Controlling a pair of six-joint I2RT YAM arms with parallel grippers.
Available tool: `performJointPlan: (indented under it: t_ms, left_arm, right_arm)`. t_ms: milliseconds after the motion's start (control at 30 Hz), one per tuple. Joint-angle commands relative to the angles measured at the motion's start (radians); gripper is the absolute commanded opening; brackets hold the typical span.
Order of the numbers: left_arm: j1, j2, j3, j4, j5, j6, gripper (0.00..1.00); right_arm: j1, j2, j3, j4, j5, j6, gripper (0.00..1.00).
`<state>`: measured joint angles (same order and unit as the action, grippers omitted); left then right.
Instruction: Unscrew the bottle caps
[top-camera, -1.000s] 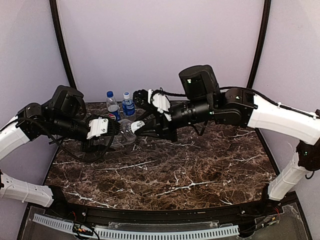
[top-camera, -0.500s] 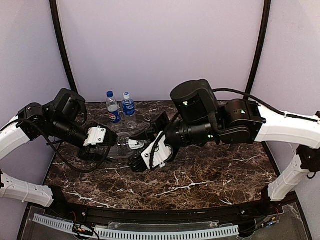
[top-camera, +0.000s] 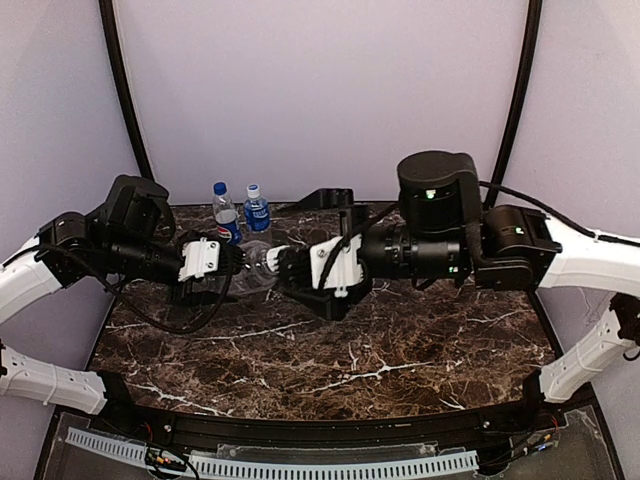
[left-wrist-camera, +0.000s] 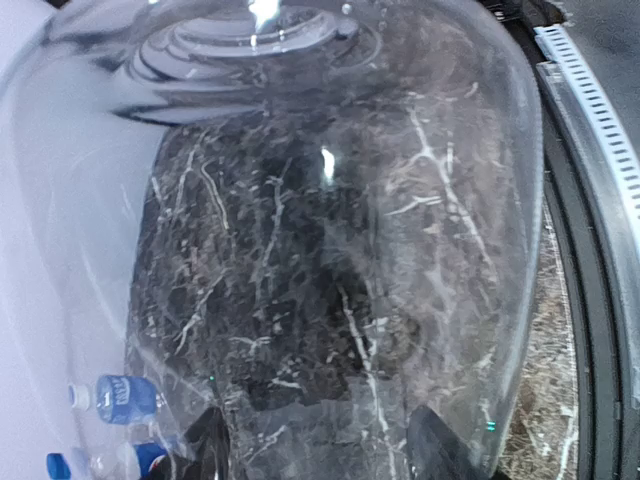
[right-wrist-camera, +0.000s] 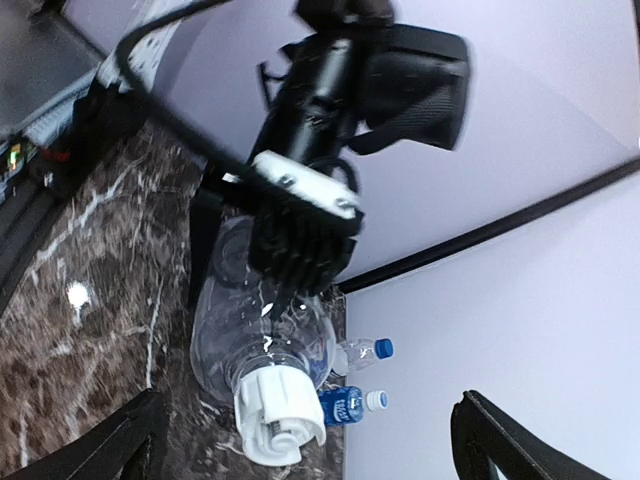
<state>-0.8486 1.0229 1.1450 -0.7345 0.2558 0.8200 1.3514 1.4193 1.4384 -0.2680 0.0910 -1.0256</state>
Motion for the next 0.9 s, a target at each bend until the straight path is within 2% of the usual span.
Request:
performJointPlan:
  t_ms: [0,67,133,233,267,333,433,567,633,733,867]
  left_arm:
    - [-0.003,-0.024,-0.052,0.258,-0.237,-0.029,0.39]
    - [-0.003,-0.022,-0.076,0.343,-0.331,-0.013,0.39]
    - [-0.003,-0.019,-0.099,0.408,-0.405,0.012,0.39]
    - [-0.002,-0.008,-0.124,0.471,-0.494,0.051,0.39]
    - [-0.002,-0.003,-0.13,0.493,-0.519,0.057,0.39]
    - [-0.002,0.003,-0.139,0.521,-0.541,0.077,0.39]
    - [-0.003,0.004,-0.146,0.535,-0.542,0.096,0.39]
    - [-0.006,0.004,-0.147,0.537,-0.54,0.1,0.39]
    - [-0.005,0.005,-0.148,0.536,-0.54,0.105,0.39]
    - [-0.006,0.005,-0.149,0.536,-0.538,0.106,0.39]
    - [-0.007,0.005,-0.149,0.536,-0.536,0.11,0.39]
  right_arm:
    - [-0.079,-0.121,-0.031,0.107,-0.115,0.55,0.99]
    - [-0.119,-0.129,-0.038,0.132,-0.17,0.8,0.99]
    - [-0.136,-0.112,-0.017,0.132,-0.09,1.04,0.99]
    - [-0.171,-0.091,0.027,0.069,0.011,1.455,0.92]
    - [-0.185,-0.087,0.03,0.049,0.021,1.561,0.86]
    - [-0.192,-0.076,0.031,0.024,0.067,1.702,0.82]
    - [-0.205,-0.04,0.049,0.003,0.086,1.783,0.81]
    - [-0.249,0.041,0.12,-0.008,-0.017,1.816,0.88]
    - [-0.263,0.071,0.156,-0.008,-0.071,1.819,0.88]
    - [-0.295,0.123,0.198,-0.008,-0.155,1.836,0.82]
    - [-0.305,0.157,0.227,-0.007,-0.213,1.837,0.69]
